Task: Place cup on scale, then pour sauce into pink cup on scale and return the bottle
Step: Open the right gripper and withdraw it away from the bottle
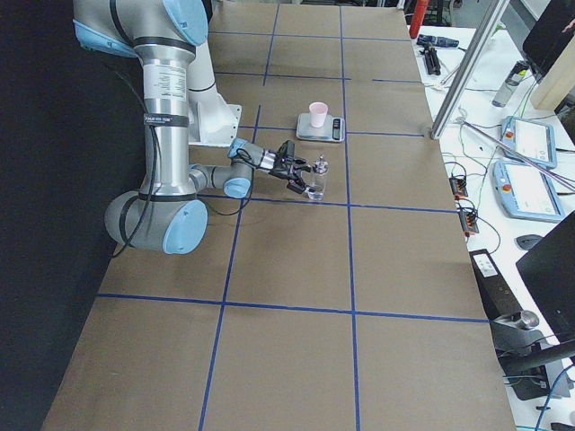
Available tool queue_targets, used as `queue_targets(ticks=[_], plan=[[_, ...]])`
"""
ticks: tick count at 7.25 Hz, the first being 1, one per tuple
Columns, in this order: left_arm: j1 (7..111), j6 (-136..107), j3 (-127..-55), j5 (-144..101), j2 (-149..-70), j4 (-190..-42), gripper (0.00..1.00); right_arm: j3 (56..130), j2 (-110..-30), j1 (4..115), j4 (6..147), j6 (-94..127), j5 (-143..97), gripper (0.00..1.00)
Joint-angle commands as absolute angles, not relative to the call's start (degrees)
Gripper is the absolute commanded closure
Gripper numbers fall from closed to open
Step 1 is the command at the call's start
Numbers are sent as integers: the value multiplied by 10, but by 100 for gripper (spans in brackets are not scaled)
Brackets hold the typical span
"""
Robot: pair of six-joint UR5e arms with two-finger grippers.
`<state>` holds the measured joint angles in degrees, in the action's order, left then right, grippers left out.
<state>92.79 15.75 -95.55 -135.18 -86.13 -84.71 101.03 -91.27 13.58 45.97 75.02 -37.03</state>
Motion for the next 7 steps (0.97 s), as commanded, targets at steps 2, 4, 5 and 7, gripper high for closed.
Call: queue_targets(ticks=[2, 4, 5, 7], plan=[[929, 157, -955, -1352, -861, -847, 0, 1060, -946, 135, 460, 754, -423, 0], [927, 157, -955, -1352, -861, -847, 0, 1082, -954, 135, 461, 755, -445, 0], [927, 157, -955, -1352, -862, -848, 0, 1092, -967, 135, 461, 755, -459, 0], [927, 157, -956, -1352, -863, -847, 0, 1149, -1017, 135, 461, 754, -493, 0]])
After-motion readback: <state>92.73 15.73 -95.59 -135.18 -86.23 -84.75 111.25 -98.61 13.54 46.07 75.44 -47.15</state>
